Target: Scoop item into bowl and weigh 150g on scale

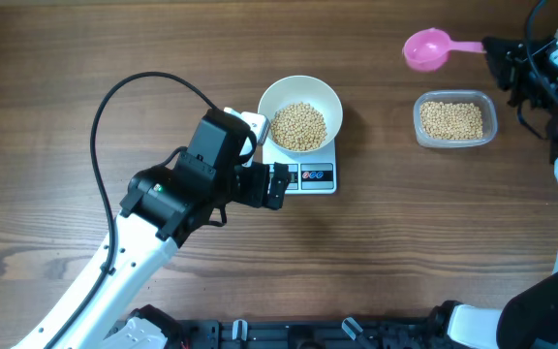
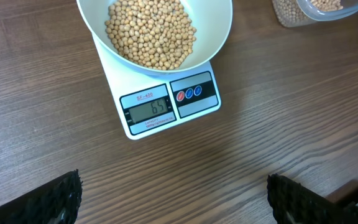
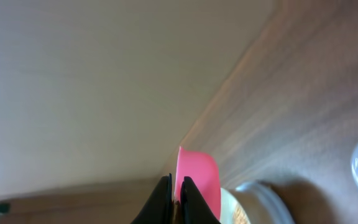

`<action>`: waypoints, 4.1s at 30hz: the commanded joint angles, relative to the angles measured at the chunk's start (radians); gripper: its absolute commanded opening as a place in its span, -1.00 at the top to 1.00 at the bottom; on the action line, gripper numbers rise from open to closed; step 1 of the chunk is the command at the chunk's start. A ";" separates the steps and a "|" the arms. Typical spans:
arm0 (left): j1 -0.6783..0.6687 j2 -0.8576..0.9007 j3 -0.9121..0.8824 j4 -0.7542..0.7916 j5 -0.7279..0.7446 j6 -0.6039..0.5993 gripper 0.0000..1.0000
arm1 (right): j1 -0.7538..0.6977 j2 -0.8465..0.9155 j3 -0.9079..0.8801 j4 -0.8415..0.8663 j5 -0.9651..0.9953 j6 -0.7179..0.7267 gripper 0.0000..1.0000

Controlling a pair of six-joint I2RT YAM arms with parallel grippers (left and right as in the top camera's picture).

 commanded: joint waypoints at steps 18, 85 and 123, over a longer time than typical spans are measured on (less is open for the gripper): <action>-0.005 -0.001 -0.004 0.000 -0.010 0.021 -1.00 | -0.164 -0.024 0.001 -0.123 0.016 -0.678 0.91; -0.005 -0.001 -0.004 0.000 -0.010 0.021 -1.00 | 0.046 0.205 0.001 -0.542 0.486 -1.013 0.91; -0.005 -0.001 -0.004 0.000 -0.010 0.021 -1.00 | 0.108 0.204 0.089 -0.727 0.632 -0.875 -0.16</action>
